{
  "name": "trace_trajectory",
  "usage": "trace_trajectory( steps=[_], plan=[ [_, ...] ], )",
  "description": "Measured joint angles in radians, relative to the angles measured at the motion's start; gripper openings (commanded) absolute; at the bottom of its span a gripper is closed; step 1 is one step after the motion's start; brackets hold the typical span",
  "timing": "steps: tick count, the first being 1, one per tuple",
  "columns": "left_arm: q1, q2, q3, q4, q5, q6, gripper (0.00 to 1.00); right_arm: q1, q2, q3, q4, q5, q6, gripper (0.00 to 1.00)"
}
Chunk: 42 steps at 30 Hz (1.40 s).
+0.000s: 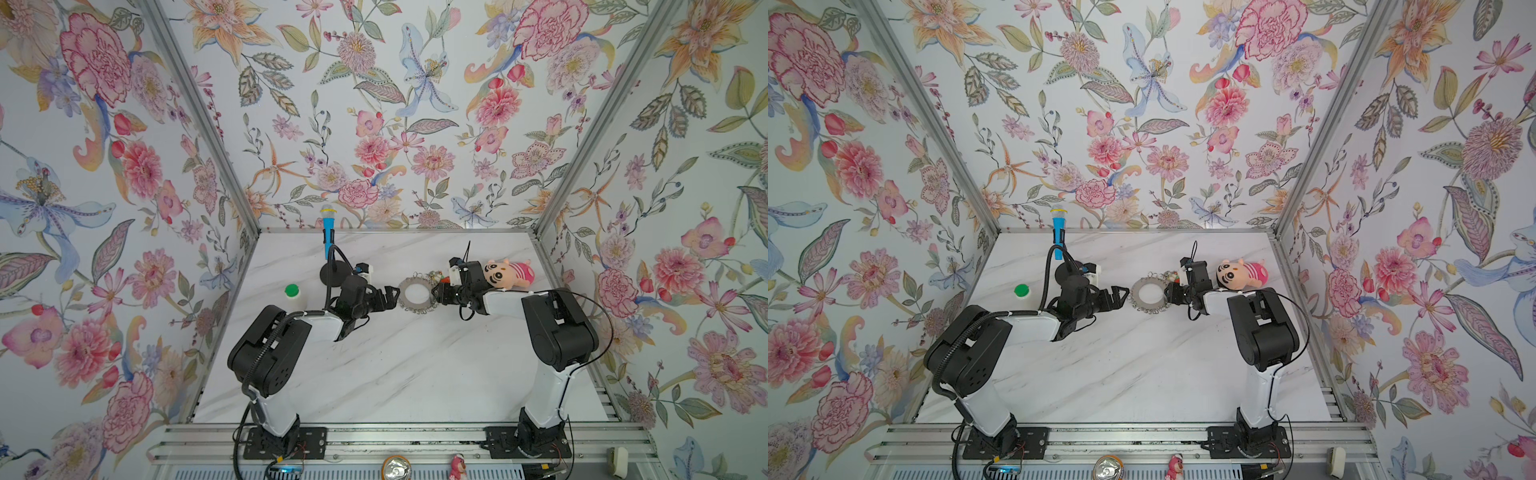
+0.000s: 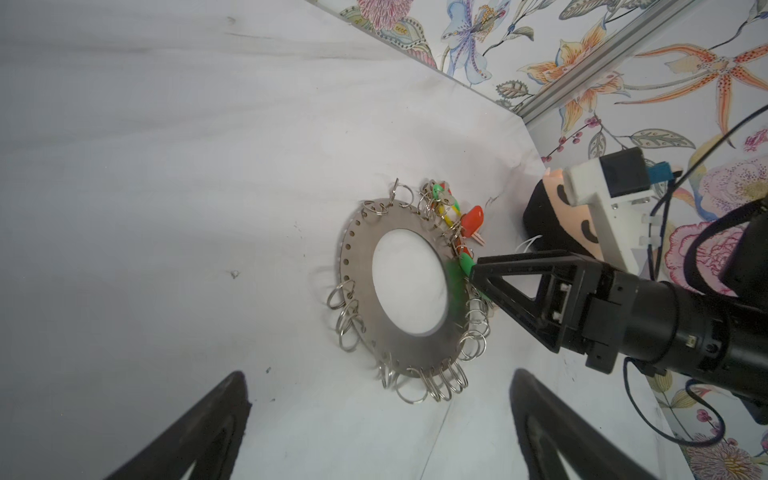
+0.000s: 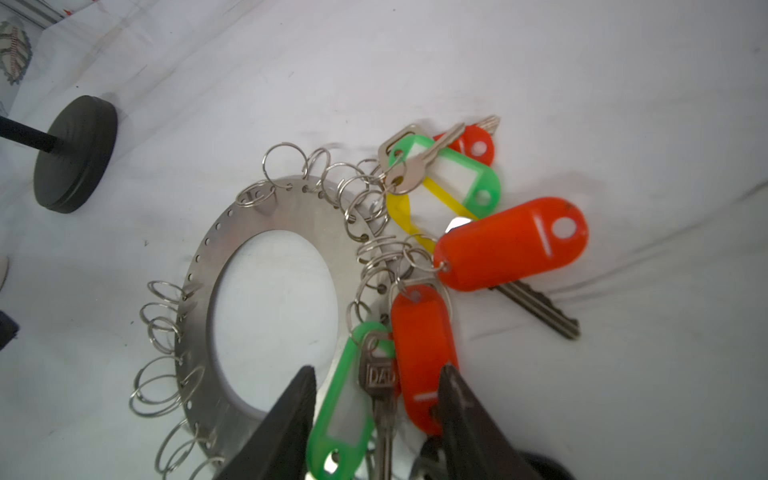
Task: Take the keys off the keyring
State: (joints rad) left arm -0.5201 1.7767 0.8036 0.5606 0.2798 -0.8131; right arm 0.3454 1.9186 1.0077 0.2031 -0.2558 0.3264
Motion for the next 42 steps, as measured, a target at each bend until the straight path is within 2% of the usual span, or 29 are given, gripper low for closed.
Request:
trace_trajectory(
  steps=[10,15,25,29,36,42],
  plan=[
    [0.0,0.105,0.026,0.008,0.001,-0.05,0.92,0.059,-0.002,-0.021,0.033,-0.045,0.0,0.48],
    [0.001,0.133,0.069,0.007,0.002,-0.06,0.88,0.062,-0.002,-0.021,0.035,-0.063,0.001,0.48],
    [0.011,0.199,0.116,0.022,0.017,-0.072,0.85,0.066,-0.001,-0.021,0.034,-0.09,0.003,0.47],
    [0.011,0.215,0.123,0.044,0.04,-0.091,0.8,0.066,0.002,-0.021,0.034,-0.101,0.003,0.47],
    [0.016,0.234,0.134,0.069,0.094,-0.113,0.77,0.066,0.015,-0.008,0.034,-0.124,0.003,0.46],
    [0.018,0.234,0.134,0.092,0.145,-0.138,0.68,0.066,0.024,0.0,0.034,-0.136,0.003,0.46]
  ],
)
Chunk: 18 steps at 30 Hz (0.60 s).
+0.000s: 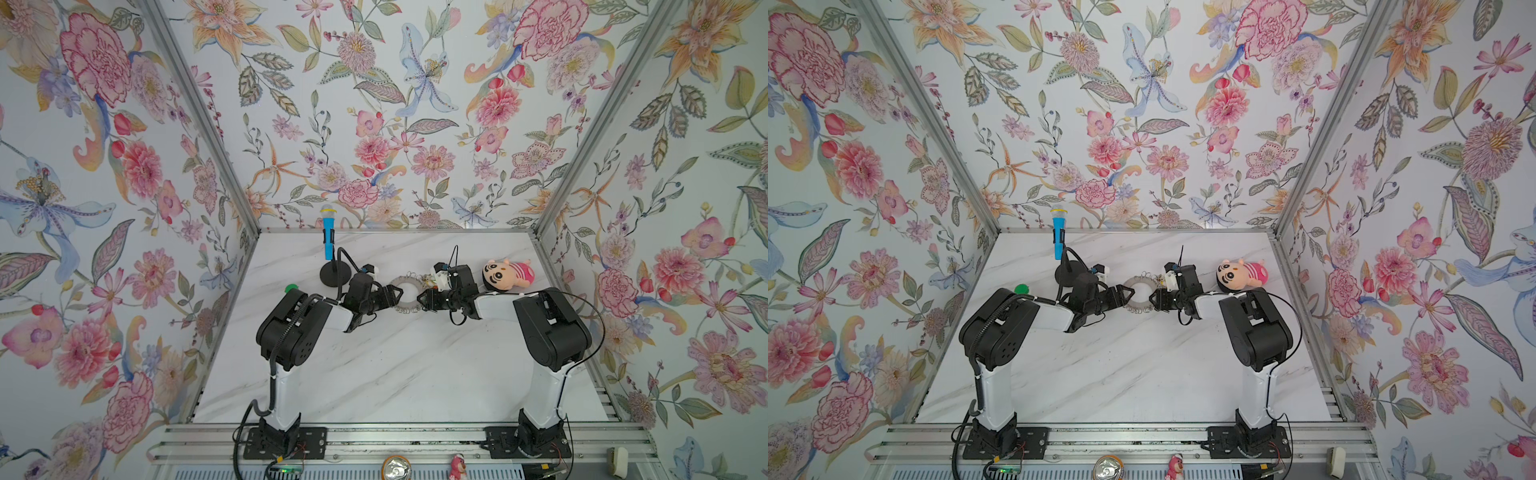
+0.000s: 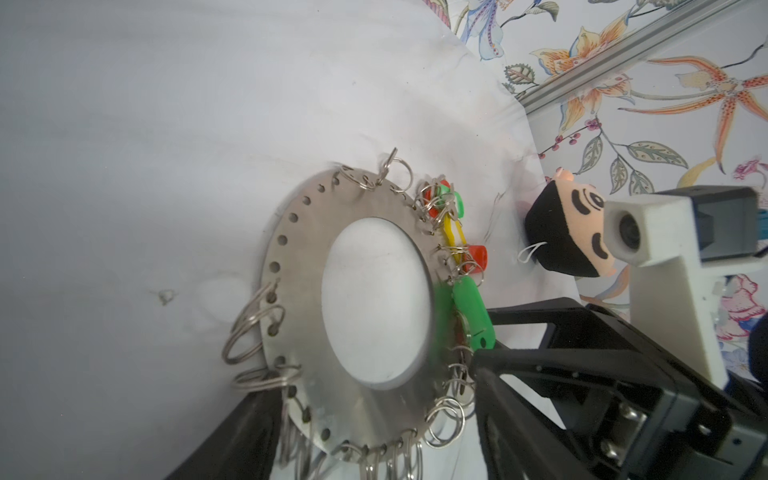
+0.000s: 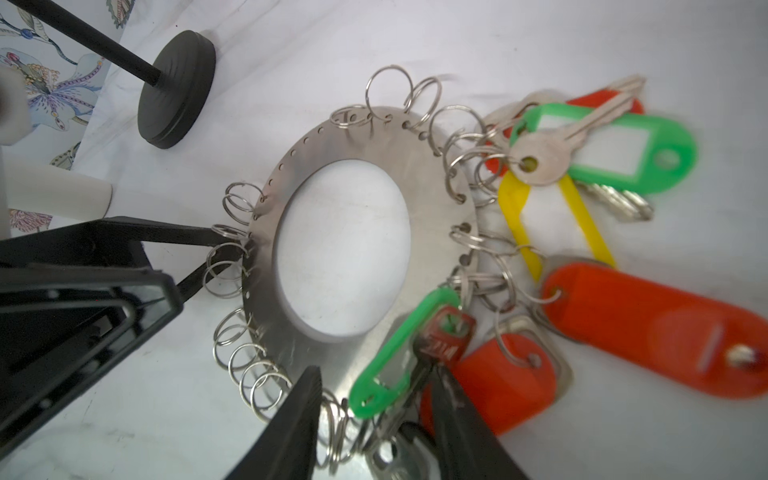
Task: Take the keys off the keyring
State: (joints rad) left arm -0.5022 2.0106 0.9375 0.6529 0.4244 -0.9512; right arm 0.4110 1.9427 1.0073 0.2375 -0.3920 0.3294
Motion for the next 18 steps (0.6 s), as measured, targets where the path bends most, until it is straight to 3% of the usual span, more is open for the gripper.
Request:
trace_trajectory(
  steps=[9,18],
  plan=[
    [0.0,-0.008,-0.001,0.076,0.066,-0.04,0.65,-0.003,0.002,0.001,-0.001,-0.023,0.0,0.43],
    [0.008,-0.05,0.102,-0.215,-0.069,0.177,0.71,-0.007,0.002,0.001,-0.005,-0.024,0.0,0.43]
  ],
)
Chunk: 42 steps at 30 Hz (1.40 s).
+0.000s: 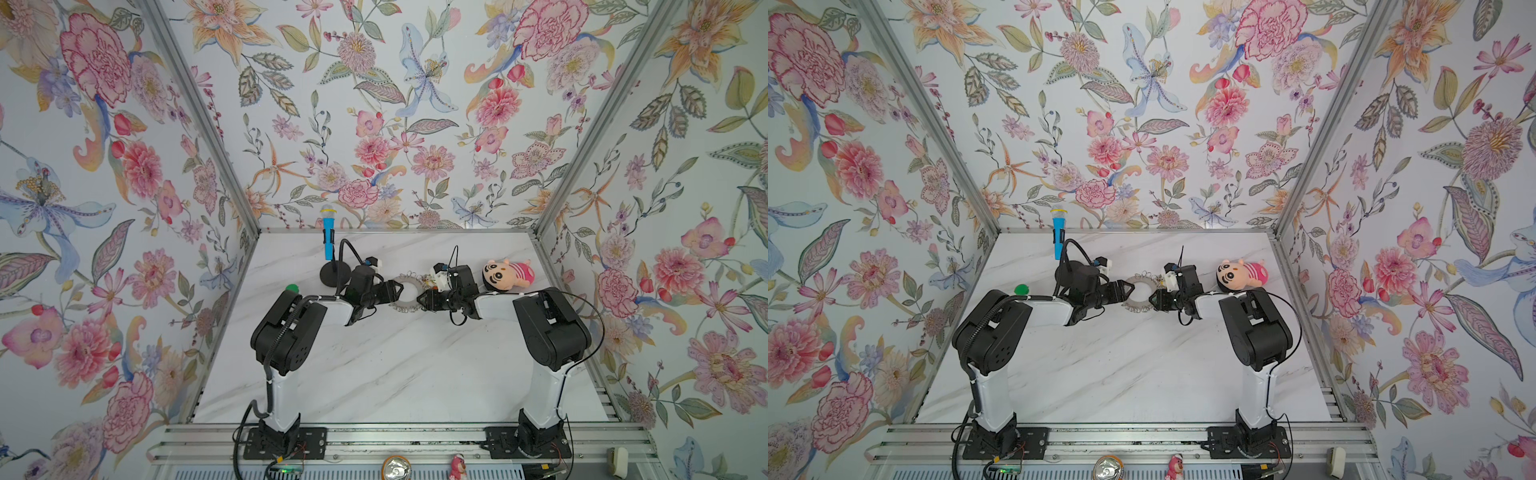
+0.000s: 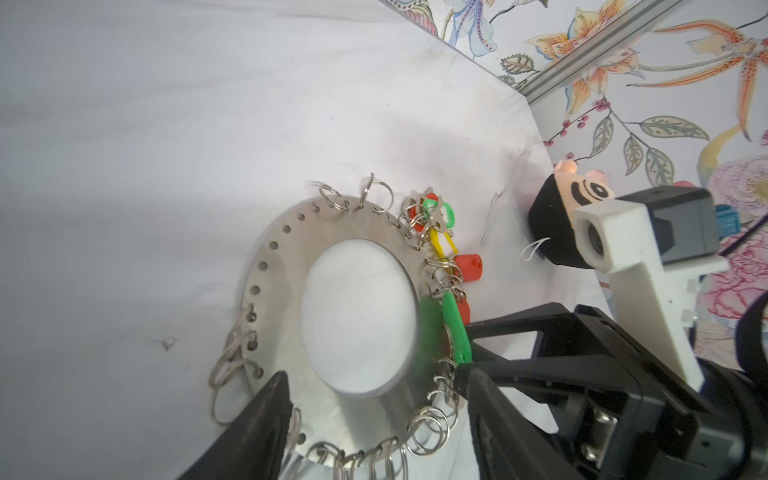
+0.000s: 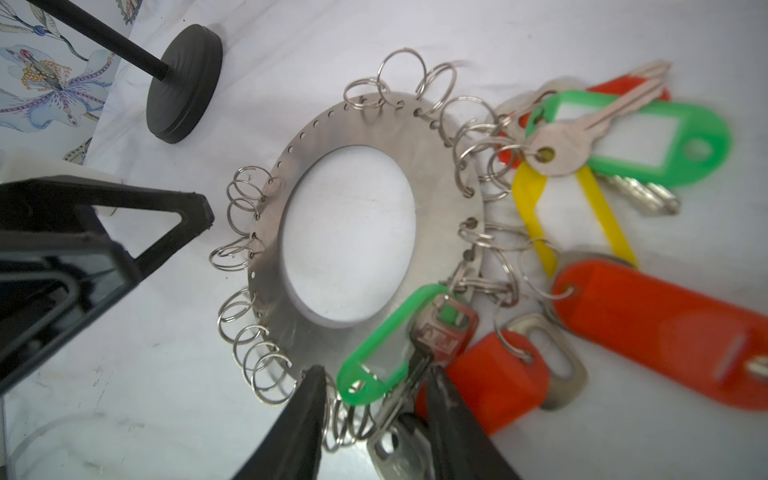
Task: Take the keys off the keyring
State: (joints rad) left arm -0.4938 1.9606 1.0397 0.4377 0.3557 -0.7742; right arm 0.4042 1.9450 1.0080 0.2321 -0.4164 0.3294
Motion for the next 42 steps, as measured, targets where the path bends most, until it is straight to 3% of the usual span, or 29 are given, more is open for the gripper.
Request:
trace_trajectory(
  steps=[6,16,32,42],
  plan=[
    [0.01,0.019,0.113,-0.151,-0.099,0.127,0.75,0.0,0.0,0.006,-0.011,0.0,0.0,0.43],
    [0.038,0.143,0.205,-0.211,-0.099,0.187,0.77,0.0,0.001,0.015,-0.032,-0.005,0.0,0.42],
    [0.034,0.157,0.217,-0.198,0.049,0.134,0.71,-0.007,0.028,0.043,-0.032,-0.038,0.0,0.4],
    [0.036,0.153,0.181,-0.138,0.077,0.076,0.65,-0.016,0.03,0.045,-0.034,-0.043,0.001,0.37]
  ],
)
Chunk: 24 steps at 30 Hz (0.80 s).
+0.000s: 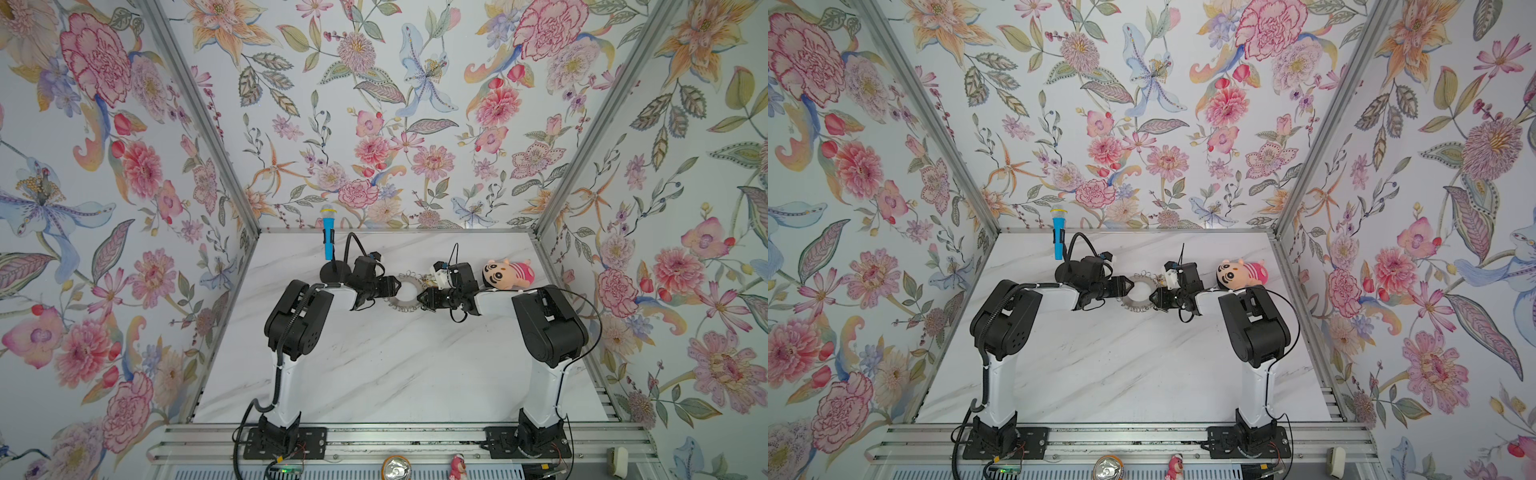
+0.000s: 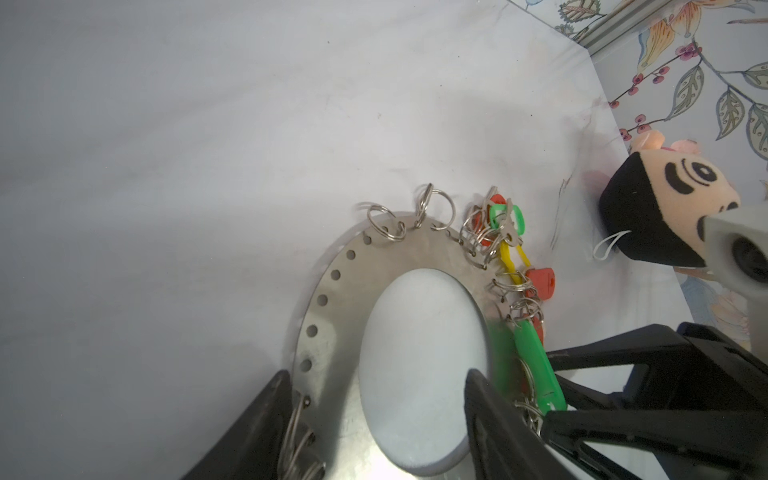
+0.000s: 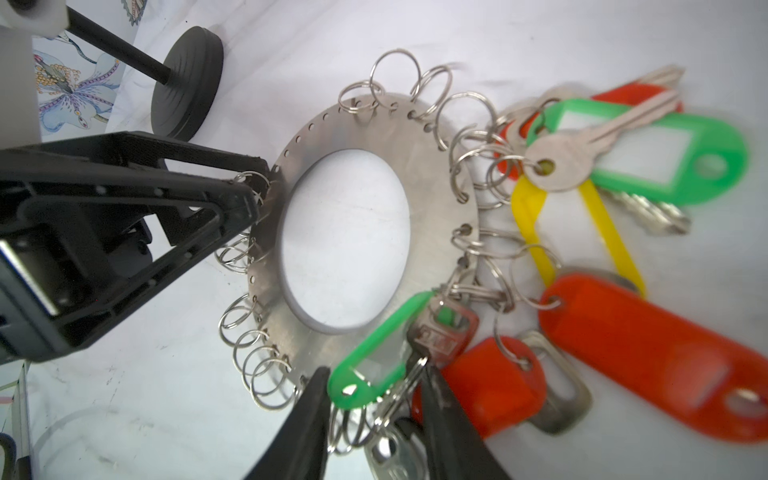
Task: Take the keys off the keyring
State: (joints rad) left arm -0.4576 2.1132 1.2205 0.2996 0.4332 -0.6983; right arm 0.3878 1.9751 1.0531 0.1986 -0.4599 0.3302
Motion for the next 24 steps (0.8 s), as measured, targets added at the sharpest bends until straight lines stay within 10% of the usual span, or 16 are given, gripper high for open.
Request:
trace_trajectory(
  steps=[24],
  plan=[
    [0.008,-0.089,-0.078,0.167,0.108,-0.125,0.51,-0.031,-0.006,-0.023,0.02,-0.031,0.004,0.36]
  ],
)
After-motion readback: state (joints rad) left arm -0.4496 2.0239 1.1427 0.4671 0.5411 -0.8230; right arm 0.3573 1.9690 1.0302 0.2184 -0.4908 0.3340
